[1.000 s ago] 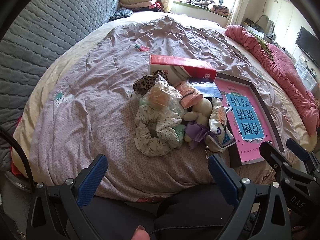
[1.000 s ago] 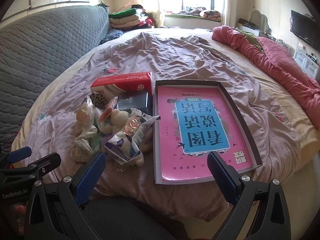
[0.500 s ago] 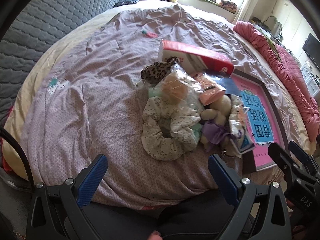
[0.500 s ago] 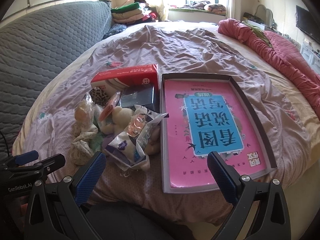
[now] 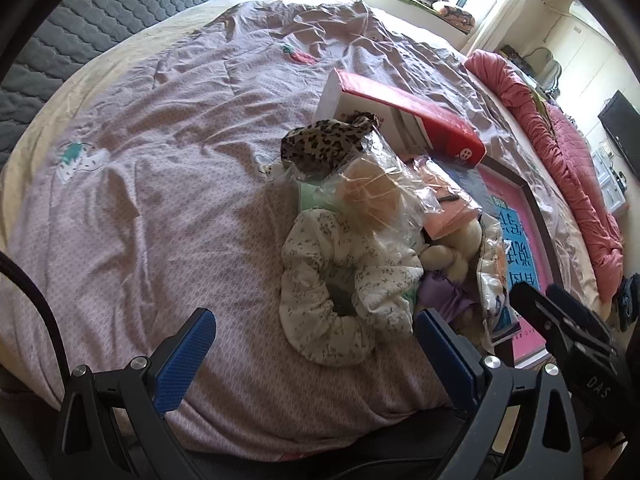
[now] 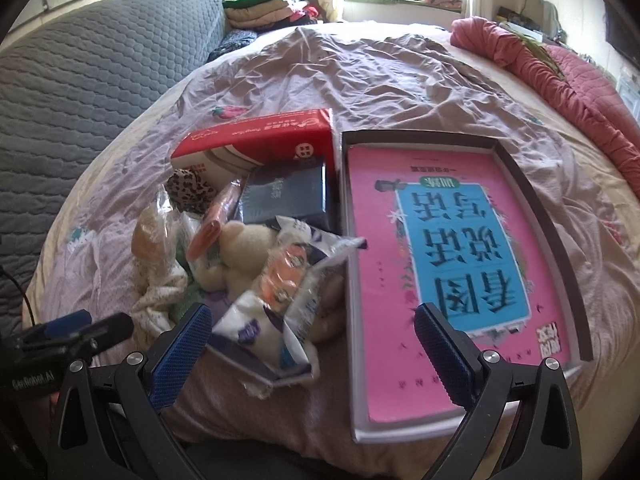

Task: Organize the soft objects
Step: 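Grasp the white floral scrunchie with the left gripper while the right gripper grasps the snack bag, then carry the scrunchie with the left gripper while the right gripper carries the snack bag onto the pink book tray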

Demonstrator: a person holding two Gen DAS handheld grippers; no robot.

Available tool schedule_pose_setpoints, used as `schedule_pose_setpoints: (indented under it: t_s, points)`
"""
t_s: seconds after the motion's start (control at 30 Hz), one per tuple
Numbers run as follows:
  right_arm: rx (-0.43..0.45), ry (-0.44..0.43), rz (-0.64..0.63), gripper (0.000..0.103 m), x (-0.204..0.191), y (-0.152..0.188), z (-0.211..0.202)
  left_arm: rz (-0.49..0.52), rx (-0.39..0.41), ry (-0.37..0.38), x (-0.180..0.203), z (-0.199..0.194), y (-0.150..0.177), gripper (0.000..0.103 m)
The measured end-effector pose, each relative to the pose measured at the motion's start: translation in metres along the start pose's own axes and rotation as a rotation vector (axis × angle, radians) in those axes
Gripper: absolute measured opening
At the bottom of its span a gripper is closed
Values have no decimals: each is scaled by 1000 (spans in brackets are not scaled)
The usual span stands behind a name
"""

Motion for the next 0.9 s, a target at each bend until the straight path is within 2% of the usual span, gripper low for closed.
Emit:
schedule_pose_setpoints:
  t_s: [0.13, 0.23, 0.37, 0.47, 0.5, 0.53, 0.63, 0.7, 0.73, 0.8, 0.9]
  points:
    - [-15, -6, -7, 101, -6, -1, 10, 31, -26, -13, 4, 15, 1, 100]
    - [-25, -11, -7, 98, -8, -1, 15, 26, -48, -20, 1, 26, 3, 94]
    - [-50, -16, -3, 92, -10, 0, 24, 14, -37, -9, -2, 32, 0, 89]
    - [-83, -6, -8, 76, -10, 1, 36, 16, -32, 9, -2, 35, -2, 80]
    - [-97, -18, -1, 65, -10, 3, 39, 11, -31, 19, -2, 35, -2, 77]
    - [-107, -28, 3, 60, -11, 4, 42, 7, -31, 30, -1, 36, -2, 75]
    - [-125, -27, 2, 59, -12, 6, 49, -15, -43, 74, 0, 40, -2, 61]
    - [-118, -46, 3, 56, -13, 6, 49, -38, -49, 118, 1, 42, -3, 45]
    - [-115, -64, 15, 51, -13, 5, 49, -43, -50, 130, 2, 42, -3, 41]
    - [-103, -110, 50, 48, -11, 4, 46, -28, -39, 123, 3, 41, -4, 25]
    - [-87, -144, 75, 46, -9, 1, 40, -29, -19, 127, 3, 37, -7, 17]
Point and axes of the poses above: each gripper's, at about its wrist camera, not at the fingertips, and z roughly the way its jaws point, x to its right, y to its underside, the point moved 8 cm from there along z, roughly the way its jaws point, and after that the axes turned 10 degrees about x, right-handed, at the moved point
